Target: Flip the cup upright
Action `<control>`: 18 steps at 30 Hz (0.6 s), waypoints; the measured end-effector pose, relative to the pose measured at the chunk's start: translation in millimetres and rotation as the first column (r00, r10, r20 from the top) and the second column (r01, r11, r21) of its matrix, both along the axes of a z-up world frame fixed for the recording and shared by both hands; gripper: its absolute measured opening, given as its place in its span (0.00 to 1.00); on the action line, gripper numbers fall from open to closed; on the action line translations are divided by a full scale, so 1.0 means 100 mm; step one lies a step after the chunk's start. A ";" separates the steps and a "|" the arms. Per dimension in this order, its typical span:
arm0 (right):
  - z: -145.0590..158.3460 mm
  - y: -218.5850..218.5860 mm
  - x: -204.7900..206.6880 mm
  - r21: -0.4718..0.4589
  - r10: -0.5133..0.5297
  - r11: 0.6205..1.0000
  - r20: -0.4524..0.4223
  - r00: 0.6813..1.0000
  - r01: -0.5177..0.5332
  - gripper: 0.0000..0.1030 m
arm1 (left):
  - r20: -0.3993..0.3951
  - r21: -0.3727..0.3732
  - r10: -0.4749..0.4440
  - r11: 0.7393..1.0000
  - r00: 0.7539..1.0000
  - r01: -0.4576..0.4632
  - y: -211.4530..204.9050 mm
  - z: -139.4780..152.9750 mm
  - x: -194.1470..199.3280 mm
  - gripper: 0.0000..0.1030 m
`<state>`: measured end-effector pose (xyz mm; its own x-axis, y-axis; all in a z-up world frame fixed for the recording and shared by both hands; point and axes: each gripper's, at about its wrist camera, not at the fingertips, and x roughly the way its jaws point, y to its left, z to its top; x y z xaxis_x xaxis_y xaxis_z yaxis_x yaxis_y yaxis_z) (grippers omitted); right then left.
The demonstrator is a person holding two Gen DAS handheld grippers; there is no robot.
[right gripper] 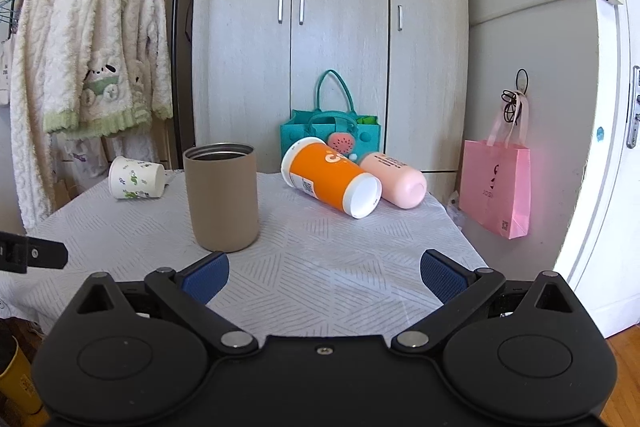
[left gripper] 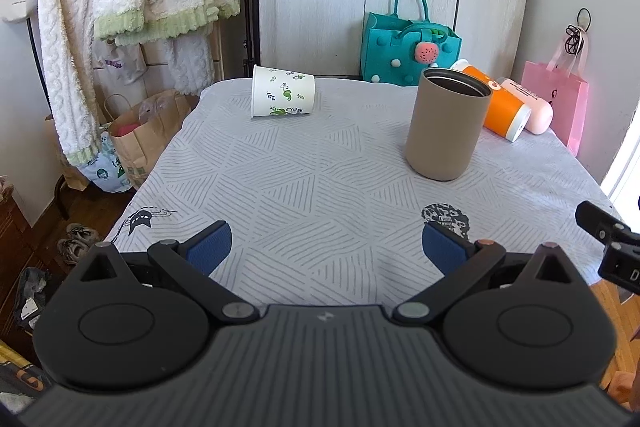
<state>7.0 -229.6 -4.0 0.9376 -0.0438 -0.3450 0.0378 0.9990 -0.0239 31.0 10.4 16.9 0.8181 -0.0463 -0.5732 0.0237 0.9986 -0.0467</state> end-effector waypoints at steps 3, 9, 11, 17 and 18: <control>-0.01 0.01 -0.01 -0.011 -0.015 1.000 0.004 1.000 0.015 1.00 | 0.004 0.014 -0.005 1.000 1.000 0.005 -0.02 -0.01 -0.01 1.00; 0.01 0.00 -0.06 0.004 -0.022 1.000 0.011 1.000 0.022 1.00 | 0.009 0.021 -0.013 1.000 1.000 0.012 -0.05 -0.02 -0.03 1.00; 0.01 0.01 -0.08 -0.002 -0.022 1.000 0.011 1.000 0.022 1.00 | 0.015 0.028 -0.015 1.000 1.000 0.015 -0.06 -0.02 -0.05 1.00; 0.01 0.00 -0.10 -0.009 -0.029 1.000 0.007 1.000 0.029 1.00 | 0.011 0.030 -0.019 0.999 1.000 0.018 -0.07 -0.01 -0.07 1.00; 0.02 0.00 -0.10 -0.008 -0.030 1.000 0.007 1.000 0.030 1.00 | 0.014 0.034 -0.018 0.999 1.000 0.018 -0.07 -0.01 -0.07 1.00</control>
